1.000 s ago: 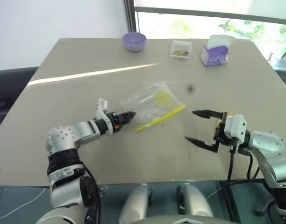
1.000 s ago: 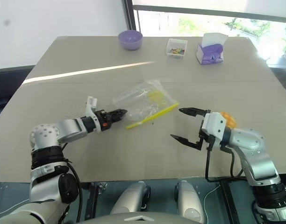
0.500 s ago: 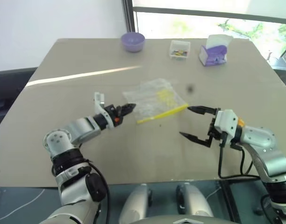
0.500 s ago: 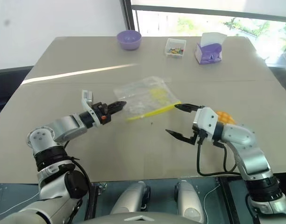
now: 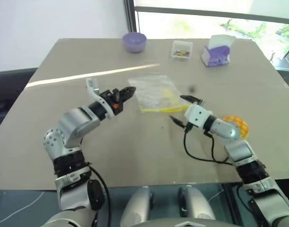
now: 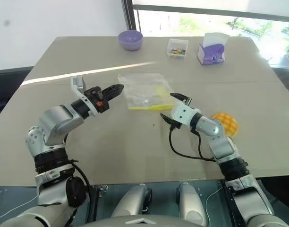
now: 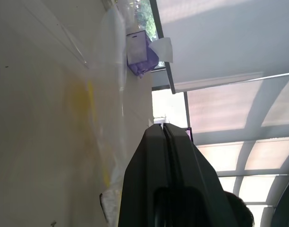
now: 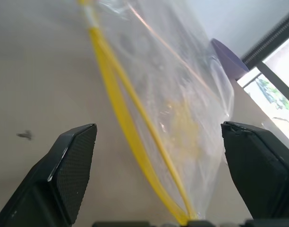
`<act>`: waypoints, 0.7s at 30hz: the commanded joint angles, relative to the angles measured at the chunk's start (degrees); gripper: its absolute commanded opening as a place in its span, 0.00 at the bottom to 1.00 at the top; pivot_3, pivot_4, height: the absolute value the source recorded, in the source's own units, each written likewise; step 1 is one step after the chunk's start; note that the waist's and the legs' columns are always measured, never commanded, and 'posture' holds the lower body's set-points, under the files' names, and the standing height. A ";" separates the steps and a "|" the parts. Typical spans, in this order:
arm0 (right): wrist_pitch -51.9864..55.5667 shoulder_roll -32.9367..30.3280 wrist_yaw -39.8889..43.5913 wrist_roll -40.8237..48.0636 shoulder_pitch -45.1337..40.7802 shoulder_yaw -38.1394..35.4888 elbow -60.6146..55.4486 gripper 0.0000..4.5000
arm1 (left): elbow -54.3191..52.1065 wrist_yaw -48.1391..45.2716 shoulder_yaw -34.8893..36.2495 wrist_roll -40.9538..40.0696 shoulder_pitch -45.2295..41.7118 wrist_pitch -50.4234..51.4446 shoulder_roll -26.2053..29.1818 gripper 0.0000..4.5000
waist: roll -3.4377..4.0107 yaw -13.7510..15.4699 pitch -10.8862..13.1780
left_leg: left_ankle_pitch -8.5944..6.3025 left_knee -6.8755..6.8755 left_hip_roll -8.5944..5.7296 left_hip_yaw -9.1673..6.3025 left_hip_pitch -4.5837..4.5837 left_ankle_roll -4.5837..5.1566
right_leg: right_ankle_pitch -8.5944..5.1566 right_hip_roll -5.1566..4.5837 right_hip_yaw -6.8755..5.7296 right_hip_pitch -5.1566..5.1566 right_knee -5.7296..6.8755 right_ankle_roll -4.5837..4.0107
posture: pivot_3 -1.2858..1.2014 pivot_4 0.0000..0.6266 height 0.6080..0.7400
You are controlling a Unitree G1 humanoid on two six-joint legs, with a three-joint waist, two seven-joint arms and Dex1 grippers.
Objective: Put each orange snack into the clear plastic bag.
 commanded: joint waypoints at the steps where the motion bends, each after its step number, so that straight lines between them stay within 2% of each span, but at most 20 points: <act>1: -3.65 0.20 -4.95 -4.65 -2.47 1.26 5.09 1.00 | -2.70 -0.55 -1.72 -1.84 -0.06 -2.39 0.96 0.02 | 0.00 0.01 0.00 | 0.00 0.00 -0.01 -0.01 0.00 0.00 | 0.00 0.00 -0.01 0.01 0.00 0.00 | 0.52 0.24 1.00; 2: -4.04 0.38 -5.78 -5.02 -2.80 1.23 6.49 1.00 | -2.72 -0.76 -2.07 -1.84 -0.04 -2.74 1.09 0.02 | 0.00 0.01 0.00 | 0.00 0.00 -0.02 0.01 0.00 0.00 | 0.00 0.01 0.00 0.00 -0.01 0.00 | 0.52 0.24 1.00; 4: -5.07 0.34 -7.55 -6.42 -3.41 1.50 8.65 0.89 | -2.69 -1.16 -2.63 -1.84 0.04 -3.25 1.34 0.00 | 0.00 -0.01 0.00 | 0.00 0.00 -0.03 0.00 0.00 0.00 | 0.00 0.02 -0.01 0.01 -0.02 0.00 | 0.52 0.24 1.00; 5: -5.84 0.00 -8.18 -7.52 -3.64 1.99 9.51 0.81 | -2.59 -1.36 -2.90 -1.84 0.13 -3.48 1.51 0.00 | 0.00 -0.09 0.00 | 0.00 0.00 -0.03 0.01 -0.01 0.00 | 0.00 0.02 0.00 0.01 -0.03 0.00 | 0.52 0.24 1.00; 6: -6.66 -0.35 -8.54 -8.39 -3.73 2.45 10.10 0.68 | -2.50 -1.53 -3.17 -1.84 0.26 -3.70 1.70 0.00 | 0.00 -0.12 0.00 | 0.00 0.00 -0.03 0.01 -0.01 0.00 | 0.00 0.03 0.01 0.01 -0.04 0.00 | 0.52 0.24 1.00; 7: -7.08 -0.43 -8.78 -8.53 -3.59 2.46 10.19 0.63 | -2.35 -1.75 -3.29 -1.84 0.46 -3.80 1.99 0.00 | 0.00 -0.17 0.00 | 0.00 -0.01 -0.03 0.02 0.00 0.00 | 0.00 0.04 0.01 0.01 -0.03 0.00 | 0.52 0.24 1.00; 8: -7.24 -0.52 -8.75 -8.22 -3.23 2.22 9.67 0.50 | -2.23 -2.09 -3.29 -1.84 0.79 -3.71 2.46 0.00 | 0.00 -0.24 0.00 | 0.00 -0.01 -0.03 0.01 0.00 0.00 | 0.00 0.05 0.01 0.01 -0.04 0.00 | 0.52 0.24 1.00; 14: -6.26 -1.95 -3.41 -3.07 -0.51 0.75 4.33 0.50 | -1.98 -9.65 -5.53 3.34 5.81 -2.06 11.04 0.00 | 0.01 -1.39 0.00 | 0.00 -0.04 0.01 0.01 0.01 0.00 | -0.01 0.09 0.03 0.00 -0.04 0.00 | 0.52 0.24 1.00; 17: -4.82 -2.46 -1.14 -0.03 0.27 -0.20 1.79 0.49 | -0.92 -13.20 -6.28 5.45 8.28 -1.29 13.78 0.17 | 0.01 -1.50 0.01 | 0.00 -0.06 0.01 0.01 0.01 0.01 | -0.01 0.10 0.03 0.01 -0.05 0.00 | 0.52 0.24 1.00; 19: -3.93 -3.24 0.38 1.34 0.74 -0.66 -0.55 0.61 | -0.02 -14.58 -7.04 7.91 9.62 -1.10 14.87 0.38 | 0.01 -1.50 0.01 | 0.00 -0.06 0.01 0.00 0.02 0.01 | -0.01 0.11 0.02 0.01 -0.04 0.00 | 0.52 0.24 1.00; 20: -3.49 -3.69 1.01 1.91 1.06 -0.95 -1.77 0.67 | 0.48 -14.92 -7.38 8.57 9.99 -1.10 15.13 0.45 | 0.01 -1.40 0.01 | 0.00 -0.06 0.01 0.00 0.03 0.01 | -0.01 0.11 0.02 0.01 -0.04 0.00 | 0.52 0.24 1.00; 21: -2.89 -3.98 1.69 2.67 1.44 -1.33 -2.98 0.79 | 1.08 -15.13 -7.72 9.13 10.17 -1.05 15.31 0.59 | 0.01 -1.34 0.01 | 0.00 -0.06 0.01 -0.02 0.02 0.01 | -0.01 0.10 0.01 0.01 -0.04 0.00 | 0.52 0.24 1.00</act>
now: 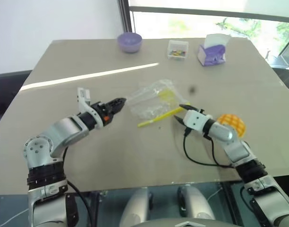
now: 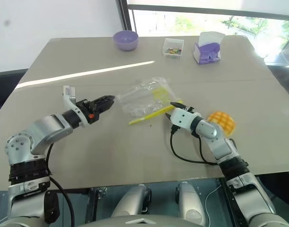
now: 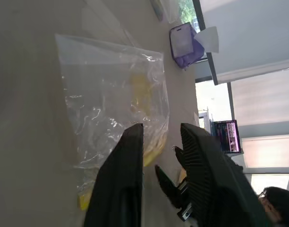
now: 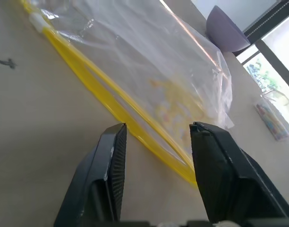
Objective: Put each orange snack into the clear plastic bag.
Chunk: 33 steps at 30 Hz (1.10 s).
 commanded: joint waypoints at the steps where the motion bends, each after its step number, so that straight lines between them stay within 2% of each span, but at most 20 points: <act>1: 2.01 -1.57 2.91 4.27 1.29 -2.80 -7.00 0.88 | 1.39 -1.87 -0.99 2.26 0.50 0.29 1.27 0.68 | 0.00 0.10 0.00 | 0.00 0.00 0.00 -0.01 0.00 0.00 | 0.00 0.00 -0.01 0.00 0.00 0.00 | 0.52 0.24 1.00; 2: 3.09 -1.97 4.12 5.82 2.07 -3.25 -8.84 0.98 | 2.00 -1.92 -1.29 2.82 0.46 0.43 1.27 0.69 | 0.00 0.17 0.00 | 0.00 0.00 0.01 -0.03 0.00 0.00 | 0.00 -0.01 -0.02 0.00 0.00 0.00 | 0.52 0.24 1.00; 3: 4.13 -2.64 5.71 7.60 3.03 -3.73 -11.00 0.99 | 2.66 -2.04 -1.53 3.32 0.33 0.58 1.14 0.69 | 0.00 0.16 0.00 | 0.00 0.00 0.01 -0.04 -0.01 0.00 | 0.00 -0.01 -0.03 0.00 -0.01 0.00 | 0.52 0.24 1.00; 7: 11.66 -6.23 12.20 18.68 8.54 -7.66 -23.41 0.99 | 5.29 -3.25 -3.96 6.44 -1.91 1.58 -0.16 0.69 | 0.00 0.35 0.01 | -0.01 -0.01 0.00 -0.05 -0.04 0.01 | 0.00 -0.05 -0.03 -0.01 -0.03 0.00 | 0.52 0.24 1.00; 13: 22.51 -11.05 14.97 29.89 15.59 -13.36 -38.00 0.99 | 11.24 -8.08 -7.55 14.43 -7.60 3.69 -1.83 0.69 | 0.00 0.50 0.01 | -0.06 0.00 0.00 -0.10 -0.04 0.09 | 0.00 -0.06 -0.11 0.03 -0.02 0.01 | 0.52 0.24 1.00; 23: 27.27 -12.50 10.39 29.97 21.30 -16.91 -45.64 0.99 | 26.17 -21.05 -9.37 28.29 -17.69 7.05 -7.50 0.69 | -0.01 0.55 0.00 | -0.04 0.03 -0.04 -0.04 -0.02 0.08 | -0.02 -0.06 -0.11 0.09 -0.04 0.03 | 0.52 0.24 1.00; 26: 28.27 -12.47 8.86 29.34 22.65 -17.40 -47.63 0.99 | 31.48 -26.79 -10.97 34.65 -20.45 4.74 -10.02 0.69 | -0.01 1.21 -0.01 | -0.03 0.05 -0.07 -0.06 -0.02 0.07 | -0.02 -0.08 -0.15 0.13 -0.06 0.04 | 0.52 0.24 1.00; 29: 29.01 -12.38 7.61 28.81 23.30 -17.61 -49.01 1.00 | 38.02 -33.91 -11.99 41.49 -22.57 1.44 -11.77 0.49 | -0.01 1.51 -0.02 | -0.02 0.06 -0.13 0.01 -0.02 0.06 | -0.02 -0.08 -0.18 0.15 -0.07 0.04 | 0.52 0.24 1.00; 33: 29.71 -12.33 6.48 28.24 23.64 -17.66 -49.84 1.00 | 44.35 -39.35 -9.59 45.86 -25.47 -0.53 -13.53 0.07 | 0.31 1.85 -0.30 | -0.04 0.07 -0.11 0.01 0.05 0.10 | -0.03 -0.12 -0.33 0.33 -0.10 0.04 | 0.52 0.24 1.00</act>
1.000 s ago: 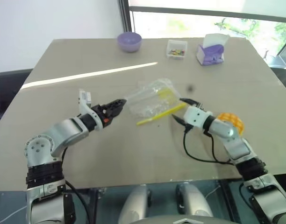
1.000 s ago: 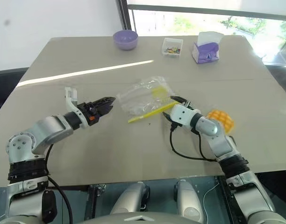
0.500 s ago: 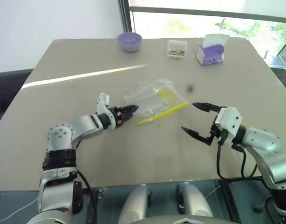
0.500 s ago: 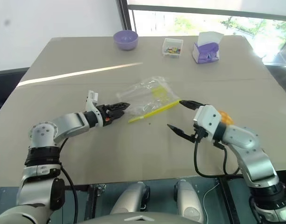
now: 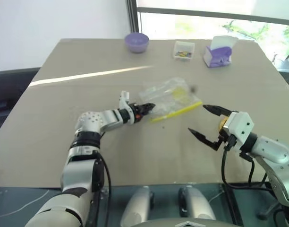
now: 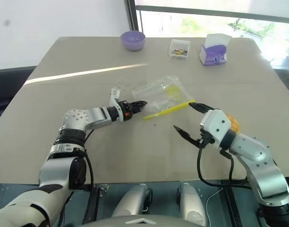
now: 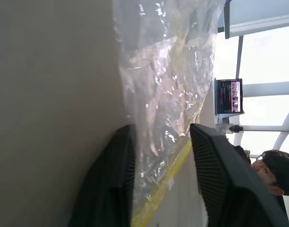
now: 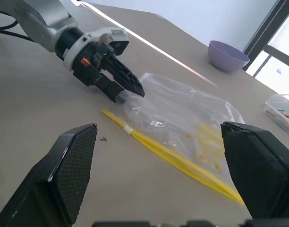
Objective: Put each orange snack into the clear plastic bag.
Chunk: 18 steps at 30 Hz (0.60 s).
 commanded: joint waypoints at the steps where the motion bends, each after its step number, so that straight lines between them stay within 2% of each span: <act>1: 0.22 -0.15 -1.42 -0.40 0.10 -1.51 -3.04 1.00 | 6.01 -3.69 2.22 3.51 -0.88 -0.57 -1.85 0.02 | 0.29 0.13 -0.22 | -0.08 0.01 -0.02 0.00 0.03 0.16 | -0.01 -0.03 -0.01 0.05 0.00 0.01 | 0.52 0.24 1.00; 5: 0.22 0.07 -2.50 -0.86 0.31 -1.67 -3.34 1.00 | 2.66 -3.72 9.80 -0.88 -1.84 4.78 -1.25 0.02 | 0.31 -0.37 -0.22 | -0.06 0.05 0.05 -0.16 0.05 0.17 | -0.13 0.00 0.00 0.05 0.01 0.23 | 0.52 0.24 1.00; 11: -2.23 -0.95 -2.29 -4.12 -2.97 -0.76 0.84 1.00 | -6.89 3.89 20.17 -8.75 -1.13 12.17 -1.77 0.02 | 0.15 -0.73 -0.10 | 0.07 0.04 0.08 -0.34 -0.17 -0.08 | 0.00 0.02 -0.02 -0.21 0.03 0.02 | 0.52 0.24 1.00; 15: -6.93 -0.19 -3.37 -12.04 -7.59 4.88 8.88 1.00 | -13.55 11.98 24.75 -15.11 -0.65 15.30 -3.92 0.02 | 0.08 -0.79 -0.06 | 0.08 0.00 0.08 -0.35 -0.18 -0.12 | 0.00 -0.03 -0.02 -0.23 0.01 0.02 | 0.52 0.24 1.00; 18: -11.71 2.44 -7.17 -19.48 -10.92 9.51 17.44 1.00 | -17.54 18.07 26.25 -19.54 0.36 16.03 -5.91 0.02 | 0.07 -0.75 -0.06 | 0.08 -0.02 0.08 -0.36 -0.17 -0.14 | 0.00 -0.04 -0.02 -0.24 0.01 0.02 | 0.52 0.24 1.00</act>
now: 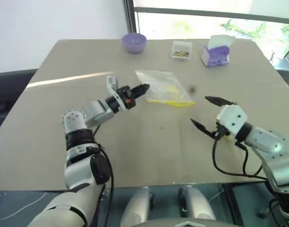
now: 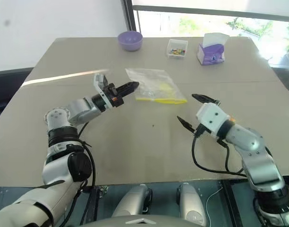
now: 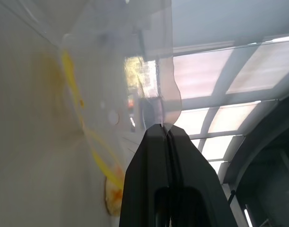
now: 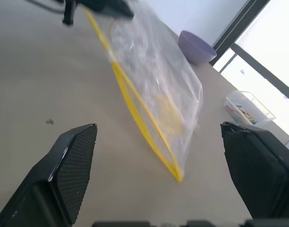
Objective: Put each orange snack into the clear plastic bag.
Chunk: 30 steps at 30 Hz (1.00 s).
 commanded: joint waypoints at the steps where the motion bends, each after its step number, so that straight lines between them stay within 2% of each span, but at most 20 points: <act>1: -6.63 2.71 -4.34 -8.78 -3.46 5.46 8.74 1.00 | -5.84 7.19 2.17 -6.63 1.17 1.24 -1.77 0.02 | 0.00 0.05 0.00 | 0.00 -0.01 0.00 0.00 0.01 -0.01 | 0.00 0.00 0.01 0.00 0.01 -0.01 | 0.52 0.24 1.00; 6: -12.35 8.36 -9.49 -16.43 -9.30 10.89 21.51 1.00 | -9.60 13.88 1.71 -11.33 3.42 -0.60 -4.14 0.02 | -0.01 -0.07 0.02 | 0.01 -0.01 -0.03 0.04 0.00 -0.03 | 0.01 0.01 0.07 -0.04 0.01 -0.02 | 0.52 0.24 1.00; 10: -16.32 11.84 -16.03 -21.00 -15.36 11.58 32.77 1.00 | -10.88 16.86 0.93 -14.38 4.33 -1.96 -4.13 0.02 | -0.02 -0.46 0.03 | 0.03 -0.02 -0.03 0.06 0.00 -0.06 | 0.02 0.02 0.09 -0.08 0.03 -0.02 | 0.52 0.24 1.00; 15: -20.01 13.26 -23.85 -25.14 -21.28 10.91 43.46 1.00 | -12.09 19.30 -0.47 -18.11 5.47 -3.62 -3.05 0.02 | -0.02 -0.79 0.03 | 0.04 -0.05 -0.05 0.07 0.00 -0.07 | 0.02 0.03 0.12 -0.10 0.04 -0.03 | 0.52 0.24 1.00; 19: -23.35 13.62 -25.52 -26.49 -23.14 11.94 48.37 1.00 | -12.65 20.37 -2.01 -20.44 6.19 -5.21 -2.17 0.02 | -0.02 -1.04 0.03 | 0.04 -0.08 -0.06 0.08 0.00 -0.07 | 0.02 0.03 0.13 -0.11 0.02 -0.04 | 0.52 0.24 1.00; 20: -24.29 13.96 -25.31 -26.37 -23.54 12.16 49.58 0.91 | -12.84 20.50 -2.34 -20.85 6.41 -5.69 -1.95 0.00 | -0.02 -1.05 0.03 | 0.04 -0.09 -0.06 0.10 0.00 -0.07 | 0.02 0.03 0.15 -0.11 0.02 -0.04 | 0.52 0.24 1.00; 23: -26.31 14.71 -25.17 -26.42 -24.38 12.47 51.92 0.77 | -13.25 20.76 -3.18 -22.02 6.99 -6.88 -1.29 0.00 | -0.02 -1.09 0.03 | 0.04 -0.09 -0.05 0.11 0.01 -0.07 | 0.02 0.04 0.16 -0.10 0.02 -0.03 | 0.52 0.24 1.00; 24: -26.82 14.86 -25.29 -26.67 -24.65 12.65 52.54 0.77 | -13.40 20.85 -3.37 -22.33 7.16 -7.11 -1.16 0.00 | -0.02 -1.10 0.03 | 0.04 -0.09 -0.05 0.12 0.01 -0.07 | 0.02 0.04 0.16 -0.10 0.02 -0.04 | 0.52 0.24 1.00; 25: -27.44 15.10 -25.21 -26.64 -24.94 12.76 53.22 0.71 | -13.59 20.93 -3.55 -22.60 7.37 -7.31 -1.04 0.00 | -0.02 -1.12 0.03 | 0.04 -0.09 -0.05 0.12 0.02 -0.06 | 0.02 0.05 0.18 -0.10 0.03 -0.04 | 0.52 0.24 1.00; 27: -28.64 15.55 -25.24 -26.77 -25.61 12.90 54.60 0.54 | -13.99 21.07 -4.15 -23.27 7.91 -7.99 -0.71 0.00 | -0.02 -1.18 0.03 | 0.04 -0.09 -0.05 0.14 0.02 -0.06 | 0.02 0.06 0.19 -0.10 0.03 -0.04 | 0.52 0.24 1.00; 28: -29.12 15.73 -25.35 -26.88 -25.96 12.92 55.28 0.41 | -14.24 21.16 -4.50 -23.63 8.24 -8.41 -0.53 0.00 | -0.02 -1.18 0.03 | 0.04 -0.09 -0.05 0.13 0.02 -0.06 | 0.02 0.06 0.19 -0.11 0.03 -0.04 | 0.52 0.24 1.00; 30: -29.86 15.89 -25.33 -27.06 -26.54 12.91 56.42 0.21 | -14.76 21.30 -5.05 -24.34 8.83 -9.12 -0.14 0.00 | -0.02 -1.19 0.03 | 0.04 -0.09 -0.05 0.14 0.02 -0.06 | 0.02 0.06 0.20 -0.11 0.03 -0.04 | 0.52 0.24 1.00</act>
